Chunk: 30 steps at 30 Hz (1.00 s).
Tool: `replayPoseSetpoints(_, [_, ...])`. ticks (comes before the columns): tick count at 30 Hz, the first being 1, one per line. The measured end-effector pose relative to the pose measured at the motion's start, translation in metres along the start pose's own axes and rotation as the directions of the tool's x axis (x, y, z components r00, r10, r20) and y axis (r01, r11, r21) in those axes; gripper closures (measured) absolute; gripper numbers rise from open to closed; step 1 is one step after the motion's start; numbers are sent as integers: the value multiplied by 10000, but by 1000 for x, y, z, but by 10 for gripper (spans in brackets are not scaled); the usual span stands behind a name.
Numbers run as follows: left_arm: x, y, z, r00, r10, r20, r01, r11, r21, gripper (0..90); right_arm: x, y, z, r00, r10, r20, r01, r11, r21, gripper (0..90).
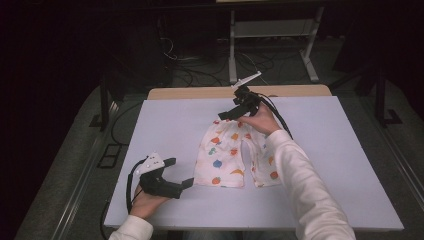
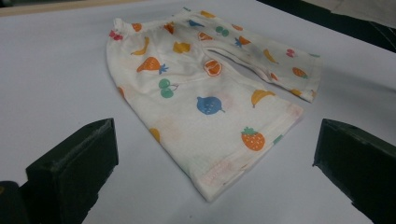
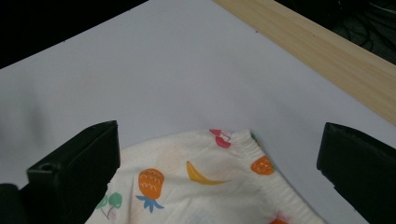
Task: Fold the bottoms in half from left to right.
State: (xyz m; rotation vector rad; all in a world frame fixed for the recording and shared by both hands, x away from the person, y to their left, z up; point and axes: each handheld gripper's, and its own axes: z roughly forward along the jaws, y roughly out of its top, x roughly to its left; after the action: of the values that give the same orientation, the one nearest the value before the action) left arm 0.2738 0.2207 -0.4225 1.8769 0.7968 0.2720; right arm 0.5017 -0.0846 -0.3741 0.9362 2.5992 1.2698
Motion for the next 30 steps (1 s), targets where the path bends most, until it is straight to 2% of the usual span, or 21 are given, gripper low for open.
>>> replayPoseSetpoints(3, [0, 0, 1, 10000, 13, 28, -13, 10000, 10, 0, 0, 0, 10, 10000, -52, -56, 52, 9999, 133, 0])
replayPoseSetpoints(10, [0, 0, 0, 10000, 6, 24, -6, 10000, -3, 0, -5, -6, 29, 9998, 187, -86, -185, 9997, 148, 0])
replayPoseSetpoints(16, [0, 0, 0, 10000, -20, 27, 20, 10000, -66, 0, -12, -10, 41, 9996, 274, 111, -276, 9995, 180, 0])
replayPoseSetpoints(23, [1, 0, 0, 10000, -42, 53, 42, 10000, -73, 0, -23, -13, 56, 9983, 528, 231, -540, 9969, 574, 0])
replayPoseSetpoints(26, [1, 0, 0, 10000, -40, 69, 41, 10000, -58, 0, -27, -14, 61, 9970, 779, 48, -780, 9958, 478, 42])
replayPoseSetpoints(28, [1, 0, 0, 10000, -26, 76, 26, 10000, -37, 0, -28, -14, 65, 9962, 863, 99, -867, 9950, 488, 61])
replayPoseSetpoints(30, [1, 0, 0, 10000, -2, 87, 2, 10000, -37, 0, -28, -15, 68, 9953, 968, -5, -967, 9940, 513, 140])
